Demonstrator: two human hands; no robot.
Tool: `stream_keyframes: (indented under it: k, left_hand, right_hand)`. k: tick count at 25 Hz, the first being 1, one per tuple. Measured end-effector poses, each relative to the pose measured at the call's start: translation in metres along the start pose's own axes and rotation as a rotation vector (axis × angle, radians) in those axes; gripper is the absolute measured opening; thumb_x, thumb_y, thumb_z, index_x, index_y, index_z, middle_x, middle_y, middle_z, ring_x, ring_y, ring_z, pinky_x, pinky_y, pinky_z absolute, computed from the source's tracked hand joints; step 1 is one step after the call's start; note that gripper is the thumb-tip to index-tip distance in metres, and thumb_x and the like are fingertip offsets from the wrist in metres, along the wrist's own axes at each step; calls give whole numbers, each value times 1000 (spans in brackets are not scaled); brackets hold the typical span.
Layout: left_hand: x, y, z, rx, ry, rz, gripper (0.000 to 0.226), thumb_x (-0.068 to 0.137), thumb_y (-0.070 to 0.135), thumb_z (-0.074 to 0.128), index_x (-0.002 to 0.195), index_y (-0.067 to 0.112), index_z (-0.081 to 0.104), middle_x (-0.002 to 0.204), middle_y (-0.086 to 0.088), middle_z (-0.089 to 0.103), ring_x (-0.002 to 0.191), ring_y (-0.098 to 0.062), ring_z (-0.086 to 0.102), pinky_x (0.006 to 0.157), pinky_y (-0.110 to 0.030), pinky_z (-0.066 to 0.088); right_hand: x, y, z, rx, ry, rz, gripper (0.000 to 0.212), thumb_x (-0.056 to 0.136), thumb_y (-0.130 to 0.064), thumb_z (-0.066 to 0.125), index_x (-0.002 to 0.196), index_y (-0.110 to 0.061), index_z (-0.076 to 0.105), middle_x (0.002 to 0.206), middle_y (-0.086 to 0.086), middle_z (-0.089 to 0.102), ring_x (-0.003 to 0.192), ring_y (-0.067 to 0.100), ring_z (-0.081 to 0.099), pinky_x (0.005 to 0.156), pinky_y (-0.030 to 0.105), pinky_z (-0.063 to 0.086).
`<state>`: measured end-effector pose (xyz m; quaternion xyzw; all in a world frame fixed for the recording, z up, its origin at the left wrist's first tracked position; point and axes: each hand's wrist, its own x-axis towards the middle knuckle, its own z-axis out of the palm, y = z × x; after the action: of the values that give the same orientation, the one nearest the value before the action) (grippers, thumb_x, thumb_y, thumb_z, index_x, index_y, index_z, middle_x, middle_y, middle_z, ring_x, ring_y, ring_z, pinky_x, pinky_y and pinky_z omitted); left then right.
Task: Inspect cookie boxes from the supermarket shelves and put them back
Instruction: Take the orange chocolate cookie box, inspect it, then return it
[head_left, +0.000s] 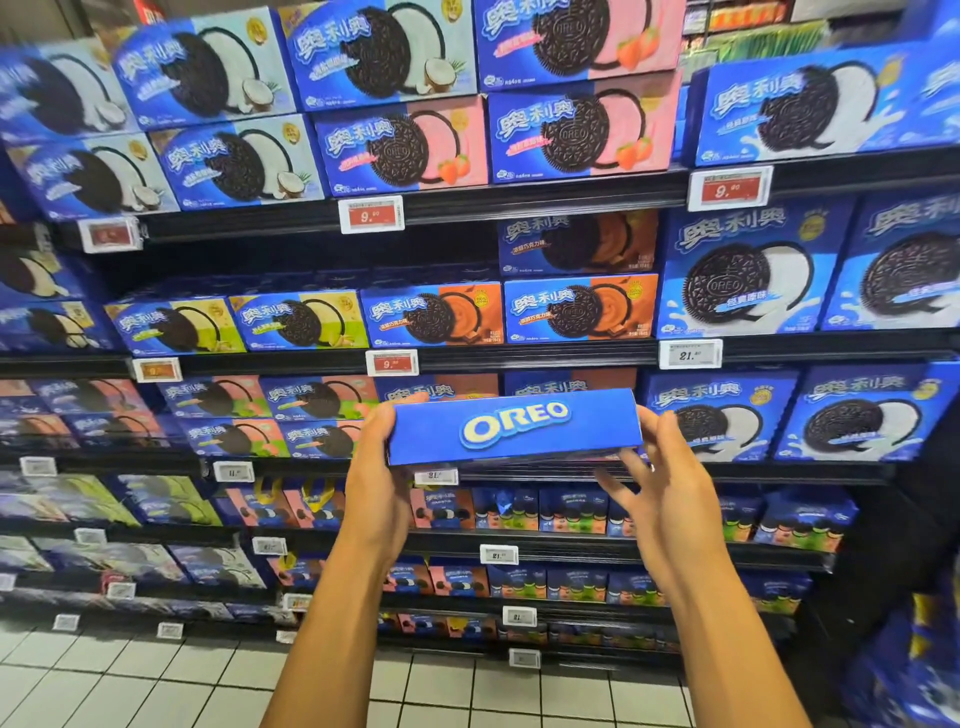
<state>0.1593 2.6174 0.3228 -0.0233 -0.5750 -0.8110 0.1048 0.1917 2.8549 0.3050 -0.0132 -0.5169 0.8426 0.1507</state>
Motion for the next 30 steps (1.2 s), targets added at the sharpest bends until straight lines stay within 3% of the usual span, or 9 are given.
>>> stream_keyframes:
  k: [4, 6, 8, 11, 14, 17, 22, 26, 30]
  left_hand:
    - [2, 5, 2, -19, -75, 93, 40, 99, 47, 38, 89, 26, 71, 120, 4, 69, 102, -8, 68, 73, -28, 56]
    - [5, 2, 0, 31, -76, 61, 32, 99, 47, 38, 104, 35, 67, 122, 10, 64, 100, -7, 68, 71, -28, 55]
    - [7, -2, -4, -54, -55, -76, 44, 92, 56, 43, 128, 35, 55, 125, 16, 63, 99, -4, 70, 67, -24, 58]
    - [7, -6, -13, -186, -87, -400, 50, 95, 52, 47, 131, 19, 59, 122, -9, 70, 90, -21, 75, 63, -37, 62]
    - [6, -15, -25, -165, -75, -499, 41, 90, 37, 60, 123, 13, 64, 114, -16, 73, 85, -27, 75, 62, -40, 62]
    - [5, -14, -32, -219, -65, -365, 47, 80, 29, 67, 125, 18, 61, 115, -11, 73, 89, -25, 75, 61, -37, 61]
    - [11, -7, -39, -105, -72, -102, 62, 85, 27, 65, 144, 22, 44, 140, -8, 59, 109, -25, 67, 82, -41, 59]
    - [9, -4, -42, -142, -88, -44, 59, 83, 24, 65, 138, 12, 48, 125, -13, 67, 88, -19, 72, 69, -35, 62]
    - [4, -4, -47, -163, -113, -7, 55, 82, 21, 70, 133, 11, 51, 112, -7, 72, 82, -17, 73, 63, -31, 60]
  right_hand:
    - [4, 3, 5, -28, 85, -17, 21, 101, -31, 55, 114, -22, 69, 123, 9, 69, 114, 26, 64, 85, 39, 56]
    - [4, 3, 3, -2, 81, -30, 20, 98, -25, 57, 115, -21, 68, 124, 9, 68, 107, 20, 65, 80, 35, 56]
    - [3, 0, 3, 56, 66, -50, 24, 94, -22, 59, 117, -24, 66, 123, 7, 68, 105, 17, 64, 82, 35, 55]
    - [5, -1, 1, 94, -22, -68, 40, 87, -18, 59, 128, -22, 60, 122, -6, 70, 113, 13, 64, 89, 28, 56]
    - [4, 1, 0, 42, -112, -70, 45, 84, -15, 59, 129, -20, 59, 123, -12, 71, 114, 6, 65, 89, 21, 55]
    - [1, 1, -1, 46, -142, -35, 39, 89, -16, 56, 128, -18, 61, 125, -6, 71, 113, 7, 66, 84, 22, 53]
    - [3, 6, 9, -3, -105, -52, 27, 91, -17, 61, 116, -23, 70, 115, -5, 74, 107, 9, 68, 86, 27, 52]
    - [-1, 11, 16, 29, -102, -110, 36, 77, -11, 69, 112, -21, 70, 117, 0, 73, 113, 14, 67, 93, 30, 56]
    - [1, 22, 17, 55, -89, -86, 39, 83, -1, 65, 114, -23, 68, 111, -3, 73, 105, 11, 68, 87, 25, 57]
